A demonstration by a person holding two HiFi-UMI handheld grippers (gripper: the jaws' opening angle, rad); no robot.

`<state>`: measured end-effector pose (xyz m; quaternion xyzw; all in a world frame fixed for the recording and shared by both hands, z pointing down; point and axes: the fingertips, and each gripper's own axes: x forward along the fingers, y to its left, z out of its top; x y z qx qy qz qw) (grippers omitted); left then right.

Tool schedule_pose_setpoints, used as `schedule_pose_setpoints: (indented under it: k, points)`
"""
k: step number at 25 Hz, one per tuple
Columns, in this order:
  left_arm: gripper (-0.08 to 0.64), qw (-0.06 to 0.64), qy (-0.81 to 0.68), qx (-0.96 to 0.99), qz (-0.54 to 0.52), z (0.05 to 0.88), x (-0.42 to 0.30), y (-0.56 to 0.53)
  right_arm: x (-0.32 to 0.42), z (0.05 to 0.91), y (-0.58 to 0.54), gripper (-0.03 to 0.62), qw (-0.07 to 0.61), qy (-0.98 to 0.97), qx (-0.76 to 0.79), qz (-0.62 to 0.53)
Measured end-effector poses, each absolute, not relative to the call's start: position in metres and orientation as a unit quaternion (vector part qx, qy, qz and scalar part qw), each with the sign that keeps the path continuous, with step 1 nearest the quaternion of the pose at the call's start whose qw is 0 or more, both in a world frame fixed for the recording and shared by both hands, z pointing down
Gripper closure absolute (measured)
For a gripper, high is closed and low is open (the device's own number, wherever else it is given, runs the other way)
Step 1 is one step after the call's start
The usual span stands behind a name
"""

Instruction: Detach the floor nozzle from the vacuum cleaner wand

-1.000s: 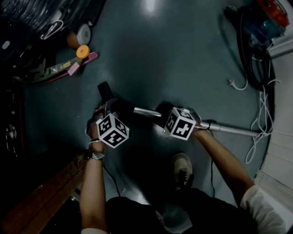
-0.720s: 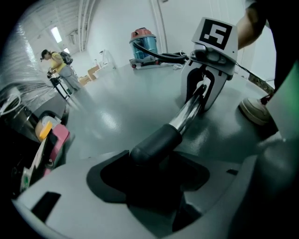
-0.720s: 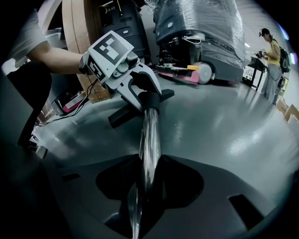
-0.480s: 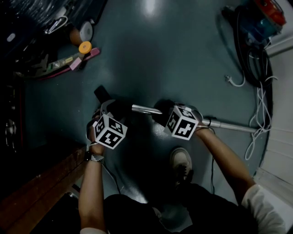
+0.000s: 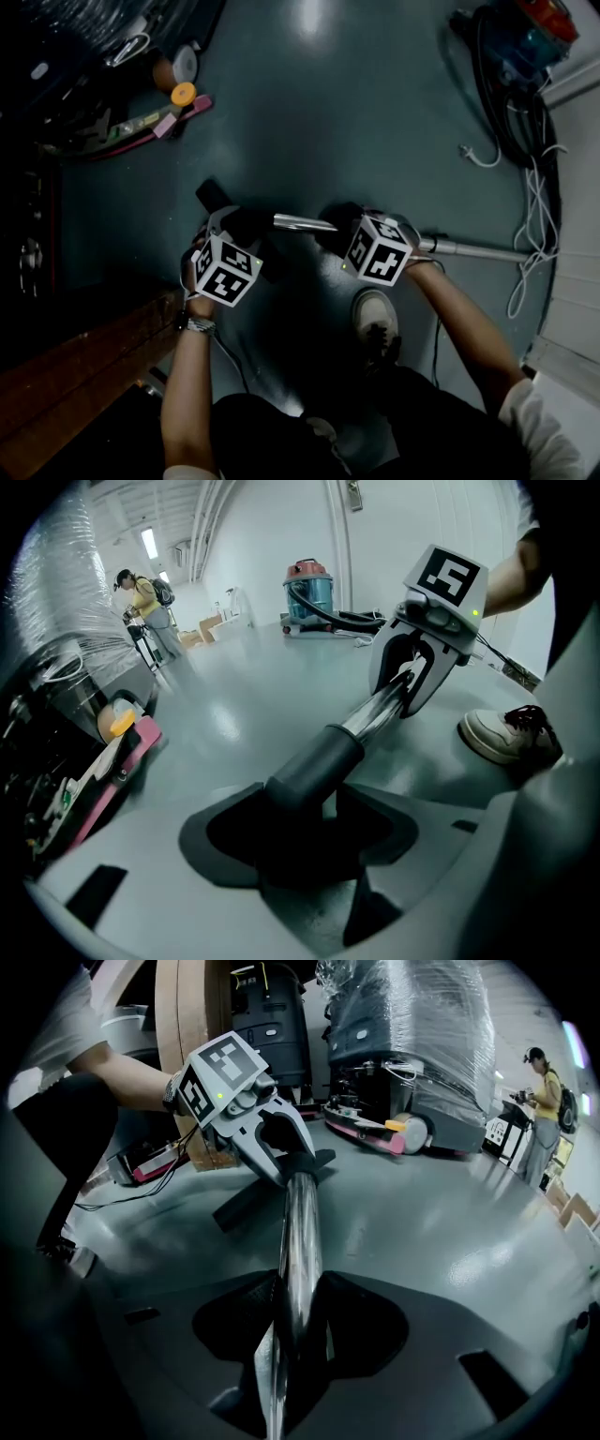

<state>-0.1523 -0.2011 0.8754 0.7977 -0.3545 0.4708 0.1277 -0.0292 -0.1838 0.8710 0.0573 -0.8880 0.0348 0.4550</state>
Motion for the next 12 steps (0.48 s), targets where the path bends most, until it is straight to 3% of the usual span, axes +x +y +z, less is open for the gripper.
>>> schedule_pose_setpoints:
  k: [12]
  points:
    - [0.304,0.083,-0.316,0.812,0.483,0.869,-0.142,-0.175,-0.029,0.863,-0.158,0.428,0.458,-0.887,0.043,0.031]
